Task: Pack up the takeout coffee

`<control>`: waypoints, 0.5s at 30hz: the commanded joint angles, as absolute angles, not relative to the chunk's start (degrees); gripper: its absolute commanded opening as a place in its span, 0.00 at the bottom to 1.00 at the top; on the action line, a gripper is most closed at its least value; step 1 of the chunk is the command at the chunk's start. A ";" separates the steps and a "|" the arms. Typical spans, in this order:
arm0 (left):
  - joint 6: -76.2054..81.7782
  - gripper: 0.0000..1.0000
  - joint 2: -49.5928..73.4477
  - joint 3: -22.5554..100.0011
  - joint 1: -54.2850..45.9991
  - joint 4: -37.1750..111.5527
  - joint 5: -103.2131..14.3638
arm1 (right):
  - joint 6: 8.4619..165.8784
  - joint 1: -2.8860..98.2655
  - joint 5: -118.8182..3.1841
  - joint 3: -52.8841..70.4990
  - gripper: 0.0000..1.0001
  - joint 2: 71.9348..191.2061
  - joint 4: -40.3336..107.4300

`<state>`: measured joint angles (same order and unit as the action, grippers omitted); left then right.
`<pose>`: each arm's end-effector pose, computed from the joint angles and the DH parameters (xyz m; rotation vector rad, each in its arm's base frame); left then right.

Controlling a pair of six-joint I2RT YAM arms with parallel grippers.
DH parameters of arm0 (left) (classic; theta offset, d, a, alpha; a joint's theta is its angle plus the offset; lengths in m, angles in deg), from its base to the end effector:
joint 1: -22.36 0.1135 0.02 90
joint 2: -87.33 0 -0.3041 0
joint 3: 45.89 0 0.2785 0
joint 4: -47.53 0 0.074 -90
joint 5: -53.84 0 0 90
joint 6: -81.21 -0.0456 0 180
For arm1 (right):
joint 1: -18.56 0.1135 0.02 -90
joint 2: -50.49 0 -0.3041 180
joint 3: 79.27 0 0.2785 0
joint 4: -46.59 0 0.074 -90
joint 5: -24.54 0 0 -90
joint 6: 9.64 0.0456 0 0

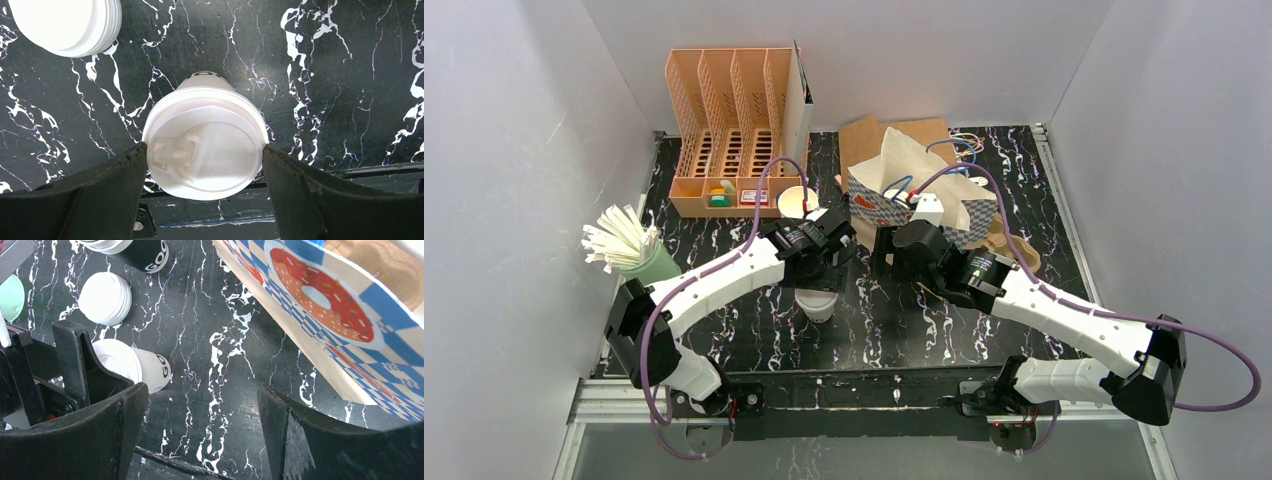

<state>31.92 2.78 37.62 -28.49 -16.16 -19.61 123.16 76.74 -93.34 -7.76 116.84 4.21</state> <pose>0.2120 -0.2398 0.3047 0.1468 2.6242 -0.1556 0.1586 0.2151 0.3480 -0.0254 2.1746 0.4854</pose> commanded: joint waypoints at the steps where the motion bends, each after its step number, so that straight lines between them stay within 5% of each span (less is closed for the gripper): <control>1: 31.73 0.78 4.36 36.78 -28.89 -17.03 -19.86 | 122.81 76.50 -93.32 -8.10 0.88 115.57 5.71; 15: 33.27 0.71 4.81 33.33 -28.89 -16.32 -20.77 | 122.81 76.51 -92.76 -8.20 0.88 115.61 5.71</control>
